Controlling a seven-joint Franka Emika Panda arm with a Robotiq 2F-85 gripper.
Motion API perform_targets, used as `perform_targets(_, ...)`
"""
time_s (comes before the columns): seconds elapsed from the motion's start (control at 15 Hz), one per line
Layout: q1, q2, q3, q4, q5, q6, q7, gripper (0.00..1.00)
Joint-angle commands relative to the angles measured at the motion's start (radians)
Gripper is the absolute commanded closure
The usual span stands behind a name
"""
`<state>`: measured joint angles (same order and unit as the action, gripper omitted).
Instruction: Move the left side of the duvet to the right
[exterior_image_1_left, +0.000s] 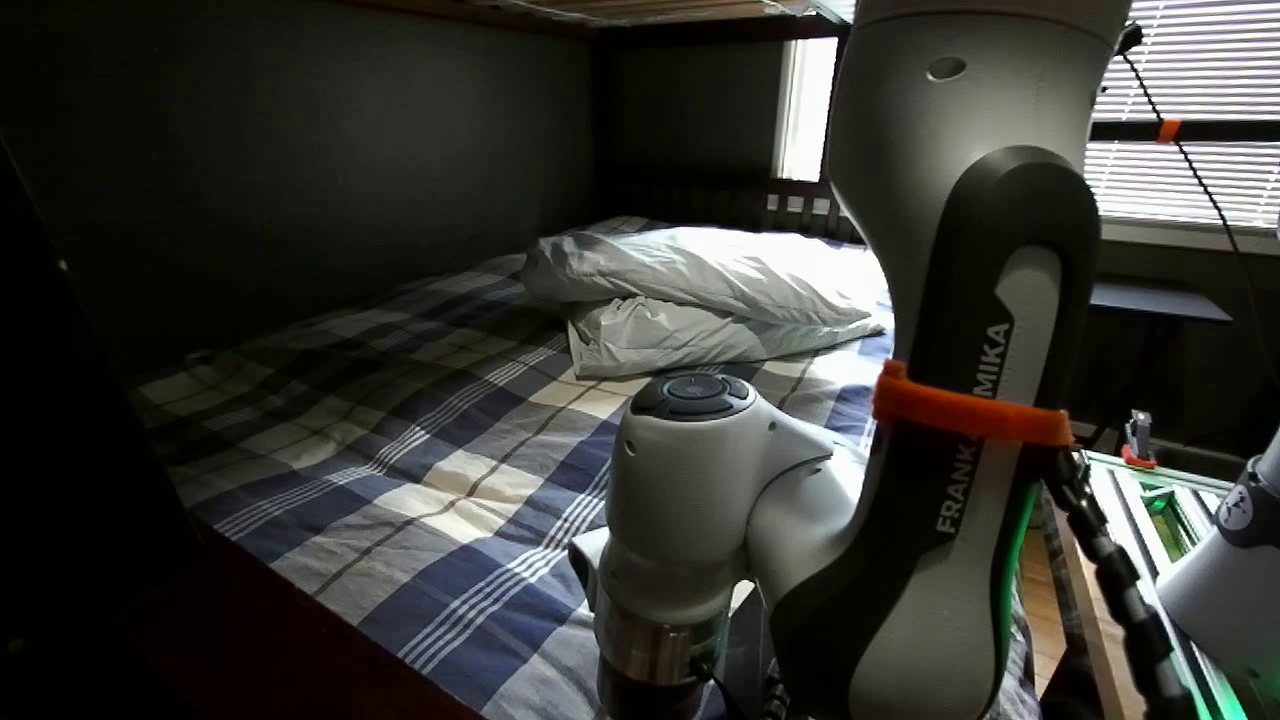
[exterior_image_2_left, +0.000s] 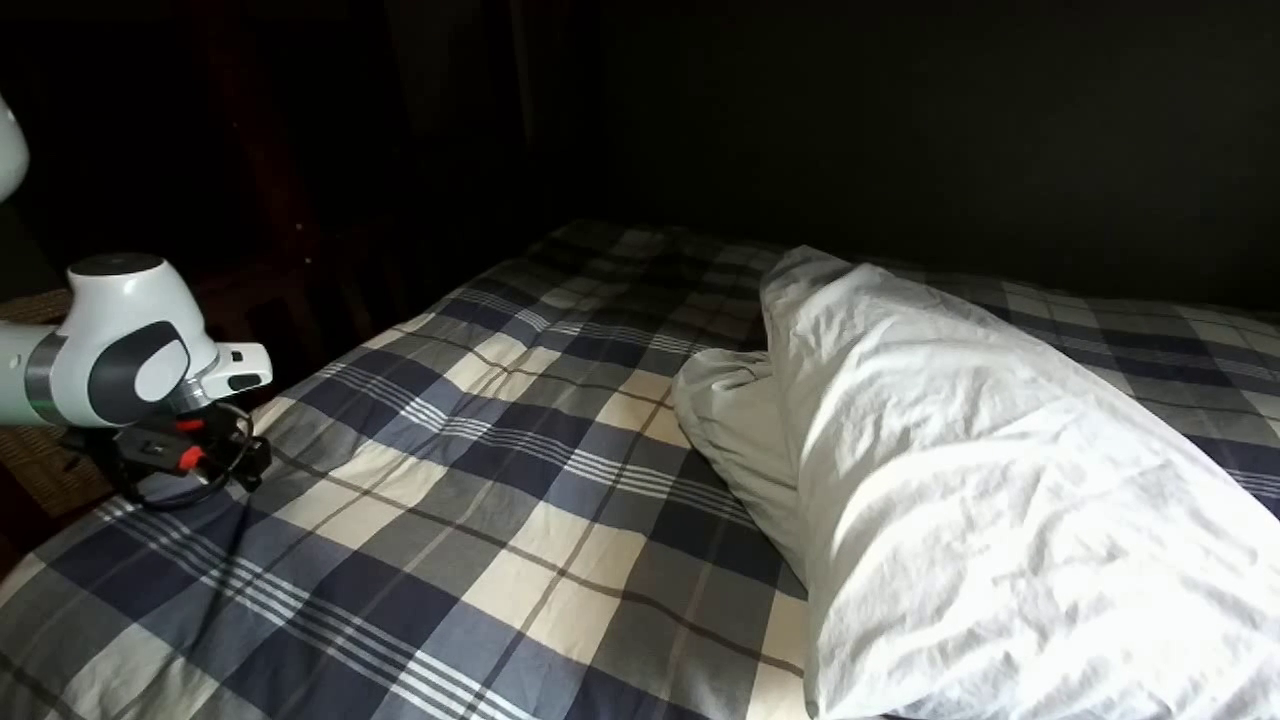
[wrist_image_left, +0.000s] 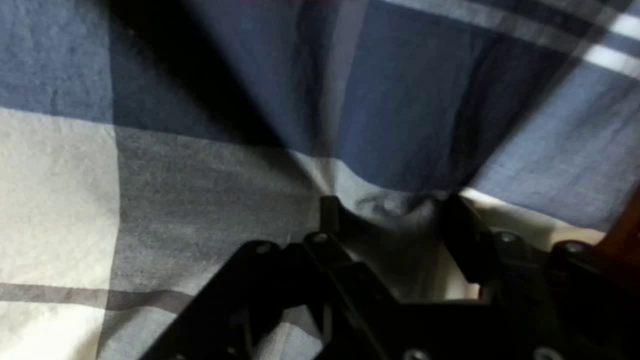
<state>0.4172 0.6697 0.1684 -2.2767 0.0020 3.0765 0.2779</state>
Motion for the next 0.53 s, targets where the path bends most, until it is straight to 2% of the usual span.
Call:
perform_targets(0.0, 0.013, 0.04, 0.007, 0.035, 0.026, -0.002, -0.026, 0.75)
perform_targets(0.2, 0.015, 0.03, 0.007, 0.031, 0.025, -0.007, -0.029, 0.99)
perform_targets(0.47, 0.029, -0.003, 0.001, 0.017, 0.023, -0.029, -0.028, 1.0)
